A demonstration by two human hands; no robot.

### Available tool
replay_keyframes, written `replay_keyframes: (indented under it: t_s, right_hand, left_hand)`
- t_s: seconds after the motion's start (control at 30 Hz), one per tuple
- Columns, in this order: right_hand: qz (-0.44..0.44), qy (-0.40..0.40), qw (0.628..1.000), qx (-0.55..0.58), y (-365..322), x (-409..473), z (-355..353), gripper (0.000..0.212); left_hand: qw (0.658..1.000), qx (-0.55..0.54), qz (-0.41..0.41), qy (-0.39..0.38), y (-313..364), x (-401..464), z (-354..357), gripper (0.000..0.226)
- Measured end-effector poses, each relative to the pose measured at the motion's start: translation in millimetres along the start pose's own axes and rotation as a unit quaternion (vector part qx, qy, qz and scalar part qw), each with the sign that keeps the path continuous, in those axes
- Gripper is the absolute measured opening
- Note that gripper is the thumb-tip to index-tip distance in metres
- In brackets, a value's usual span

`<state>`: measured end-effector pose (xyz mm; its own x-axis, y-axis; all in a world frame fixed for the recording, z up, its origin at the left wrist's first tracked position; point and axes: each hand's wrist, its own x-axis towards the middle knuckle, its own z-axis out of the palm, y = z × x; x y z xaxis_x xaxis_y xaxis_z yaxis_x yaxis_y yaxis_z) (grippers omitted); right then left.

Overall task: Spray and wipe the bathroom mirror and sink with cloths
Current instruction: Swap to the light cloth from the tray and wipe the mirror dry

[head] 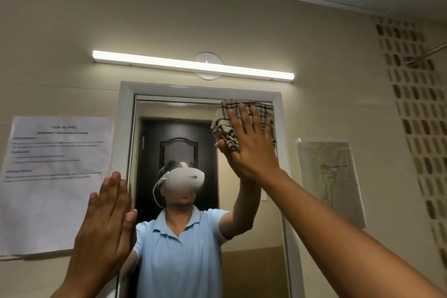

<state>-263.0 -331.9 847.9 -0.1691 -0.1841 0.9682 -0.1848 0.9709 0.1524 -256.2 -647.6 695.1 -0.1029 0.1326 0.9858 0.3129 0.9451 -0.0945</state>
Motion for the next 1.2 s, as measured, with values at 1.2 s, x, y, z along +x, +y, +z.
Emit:
replay_keyframes:
  t_s: [1.2]
  right_hand:
    - [-0.144,0.011,0.988,0.057,-171.7,-25.3,33.9,0.07]
  left_hand:
    - [0.999,-0.02,-0.007,-0.029,-7.1,26.4,-16.6,0.063]
